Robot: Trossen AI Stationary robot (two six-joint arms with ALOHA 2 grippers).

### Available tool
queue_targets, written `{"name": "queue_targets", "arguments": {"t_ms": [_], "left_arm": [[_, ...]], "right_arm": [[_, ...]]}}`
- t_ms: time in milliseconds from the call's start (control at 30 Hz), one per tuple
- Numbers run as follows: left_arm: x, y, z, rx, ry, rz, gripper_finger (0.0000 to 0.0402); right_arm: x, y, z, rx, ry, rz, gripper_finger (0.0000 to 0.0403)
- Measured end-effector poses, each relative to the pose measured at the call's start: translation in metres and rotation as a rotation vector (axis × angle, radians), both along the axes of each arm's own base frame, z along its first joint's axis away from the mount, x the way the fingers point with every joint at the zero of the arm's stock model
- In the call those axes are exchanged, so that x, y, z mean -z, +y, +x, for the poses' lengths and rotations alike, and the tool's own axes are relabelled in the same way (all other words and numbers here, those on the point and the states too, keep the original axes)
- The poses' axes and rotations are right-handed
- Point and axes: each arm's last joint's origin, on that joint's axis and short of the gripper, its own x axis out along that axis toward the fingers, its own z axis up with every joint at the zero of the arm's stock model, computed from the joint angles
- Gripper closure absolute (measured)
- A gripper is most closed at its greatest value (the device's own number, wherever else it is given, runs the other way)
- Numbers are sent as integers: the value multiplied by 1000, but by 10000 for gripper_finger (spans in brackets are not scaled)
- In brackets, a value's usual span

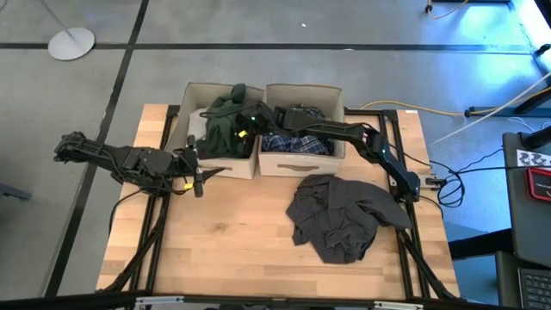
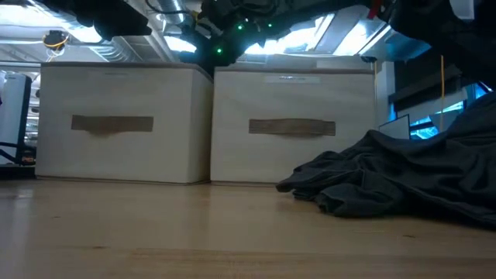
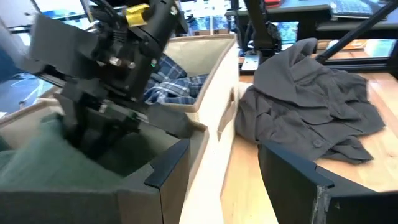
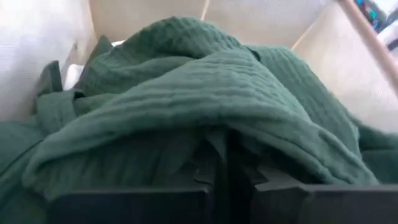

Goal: Sort clothes
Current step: Put the green polo shirt into the left laundry organizer, then put the gray polo shirt into the left laundry organizer

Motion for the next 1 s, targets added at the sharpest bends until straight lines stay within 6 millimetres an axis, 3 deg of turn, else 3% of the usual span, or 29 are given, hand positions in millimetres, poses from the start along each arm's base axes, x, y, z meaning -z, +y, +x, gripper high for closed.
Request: {"name": "queue_targets", "arguments": {"t_ms": [233, 467, 833, 1000], "left_arm": [[0, 1, 0, -31, 3, 9, 222], [1, 1, -1, -32, 7, 10, 222], [0, 1, -1, -35, 0, -4, 222], [1, 1, -1, -36, 2, -7, 222]], "right_arm": [[-2, 1, -2, 24, 5, 25, 285], [-48, 17, -16, 6, 79, 12, 196], [-102, 69, -51, 25, 86, -37, 178], [-115, 114, -76, -24, 178, 29, 178]]}}
